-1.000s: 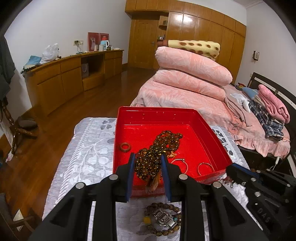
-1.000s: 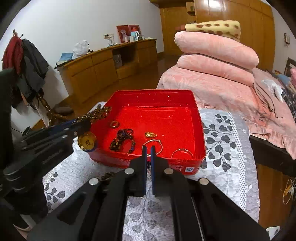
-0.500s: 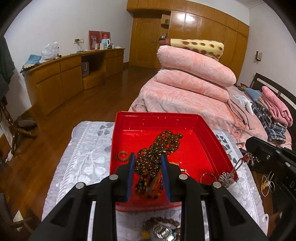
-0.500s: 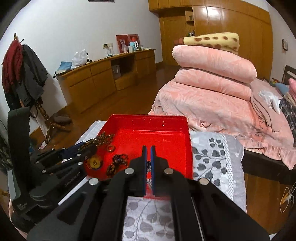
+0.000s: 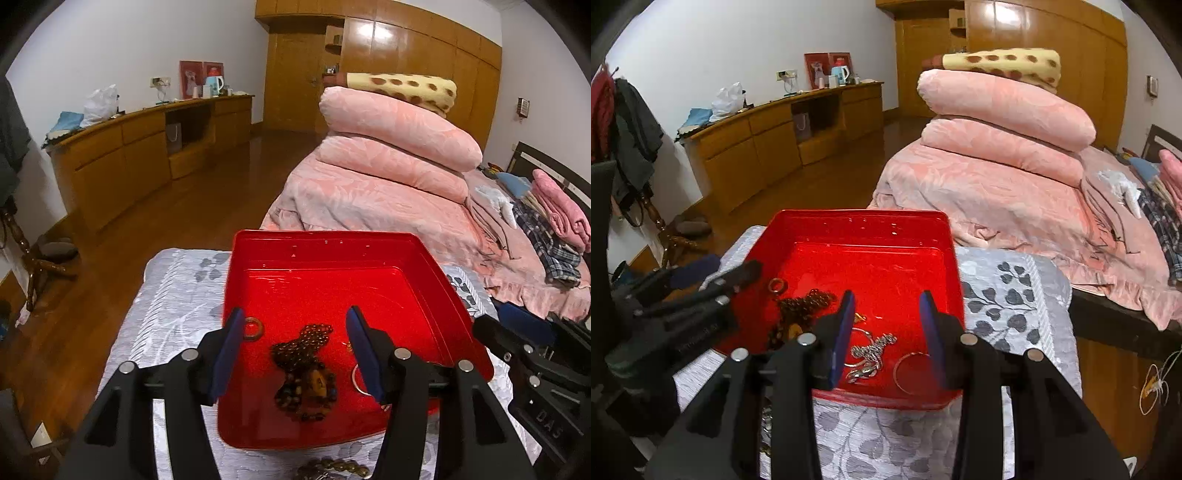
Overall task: Organize jewelry
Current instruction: 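Withdraw both tools from the tin toward the wooden bead bracelet and watch, then grasp the silver watch with the right tool while the left tool grasps the wooden bead bracelet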
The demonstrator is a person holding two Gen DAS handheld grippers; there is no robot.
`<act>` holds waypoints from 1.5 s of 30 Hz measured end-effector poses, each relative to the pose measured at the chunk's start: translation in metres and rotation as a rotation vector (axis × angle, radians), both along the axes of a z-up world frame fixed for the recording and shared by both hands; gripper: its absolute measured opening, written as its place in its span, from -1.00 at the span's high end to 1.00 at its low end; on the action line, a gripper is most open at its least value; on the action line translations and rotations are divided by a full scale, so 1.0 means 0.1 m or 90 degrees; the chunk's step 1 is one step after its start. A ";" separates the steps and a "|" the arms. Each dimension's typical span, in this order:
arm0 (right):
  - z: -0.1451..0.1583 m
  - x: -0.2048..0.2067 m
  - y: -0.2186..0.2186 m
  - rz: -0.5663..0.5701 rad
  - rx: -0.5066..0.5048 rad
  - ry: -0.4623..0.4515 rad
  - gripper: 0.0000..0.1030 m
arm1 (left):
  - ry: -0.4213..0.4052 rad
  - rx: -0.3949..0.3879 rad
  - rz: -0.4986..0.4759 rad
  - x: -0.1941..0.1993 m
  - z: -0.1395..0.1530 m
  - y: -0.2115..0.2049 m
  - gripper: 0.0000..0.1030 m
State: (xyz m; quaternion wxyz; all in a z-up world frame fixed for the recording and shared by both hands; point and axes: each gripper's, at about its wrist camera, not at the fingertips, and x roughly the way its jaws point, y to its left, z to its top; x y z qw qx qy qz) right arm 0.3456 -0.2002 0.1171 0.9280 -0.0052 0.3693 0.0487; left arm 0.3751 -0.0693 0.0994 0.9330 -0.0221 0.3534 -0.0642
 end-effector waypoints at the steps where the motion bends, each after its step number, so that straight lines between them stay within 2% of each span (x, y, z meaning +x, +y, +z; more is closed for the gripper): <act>1: -0.01 -0.04 -0.01 -0.004 -0.003 -0.002 0.19 | -0.003 0.000 0.004 -0.03 0.01 0.03 -0.12; 4: -0.02 -0.14 -0.02 -0.011 -0.007 -0.010 -0.09 | -0.014 0.004 0.010 -0.13 0.03 0.10 -0.26; 10: -0.04 -0.45 0.04 -0.002 -0.013 -0.031 -0.42 | -0.036 0.004 0.019 -0.44 0.06 0.31 -0.55; 16: -0.17 -0.78 0.17 0.020 -0.005 -0.034 -0.45 | -0.035 0.002 0.035 -0.78 -0.04 0.55 -0.63; 20: -0.30 -0.93 0.28 0.039 0.004 -0.018 -0.38 | -0.025 0.011 0.046 -0.93 -0.16 0.63 -0.63; 25: -0.52 -1.00 0.45 0.064 0.020 0.021 -0.14 | 0.002 0.034 0.054 -1.04 -0.38 0.68 -0.63; 32: -0.73 -0.98 0.71 0.106 0.023 0.061 0.12 | 0.053 0.033 0.055 -1.13 -0.68 0.76 -0.63; 38: -0.79 -0.91 0.82 0.123 0.022 0.079 0.26 | 0.065 0.041 0.061 -1.12 -0.77 0.78 -0.63; 45: -0.87 -0.85 0.87 0.132 0.019 0.093 0.27 | 0.079 0.045 0.066 -1.07 -0.84 0.83 -0.63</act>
